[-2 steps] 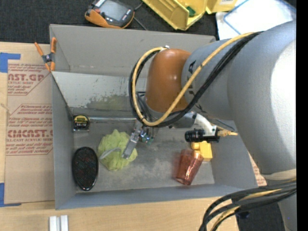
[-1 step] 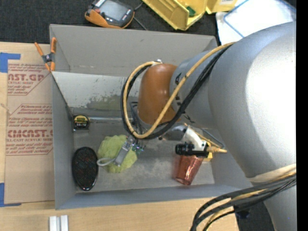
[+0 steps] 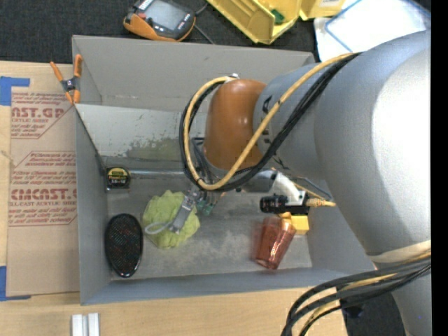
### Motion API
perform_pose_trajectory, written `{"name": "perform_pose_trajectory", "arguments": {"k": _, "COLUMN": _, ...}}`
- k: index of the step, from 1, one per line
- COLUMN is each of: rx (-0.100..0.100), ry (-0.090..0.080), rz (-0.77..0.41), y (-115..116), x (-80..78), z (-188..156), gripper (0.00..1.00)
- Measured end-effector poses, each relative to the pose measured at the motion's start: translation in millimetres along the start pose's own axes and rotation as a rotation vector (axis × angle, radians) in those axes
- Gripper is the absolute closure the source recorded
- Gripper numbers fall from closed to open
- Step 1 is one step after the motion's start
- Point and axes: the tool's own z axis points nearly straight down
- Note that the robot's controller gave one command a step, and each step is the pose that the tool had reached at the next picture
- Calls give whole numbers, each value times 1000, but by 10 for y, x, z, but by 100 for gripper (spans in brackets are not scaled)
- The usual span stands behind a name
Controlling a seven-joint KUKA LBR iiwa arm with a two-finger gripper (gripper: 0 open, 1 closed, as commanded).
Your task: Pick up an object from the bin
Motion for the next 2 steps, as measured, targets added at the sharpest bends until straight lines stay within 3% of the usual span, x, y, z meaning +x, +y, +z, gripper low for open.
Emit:
{"name": "perform_pose_trajectory", "arguments": {"k": 1, "rx": 3, "ry": 1, "rz": 121, "y": 36, "x": 28, "z": -153, "gripper": 0}}
{"name": "perform_pose_trajectory", "arguments": {"k": 2, "rx": 0, "ry": 1, "rz": 103, "y": 570, "x": -194, "z": 252, "gripper": 0}}
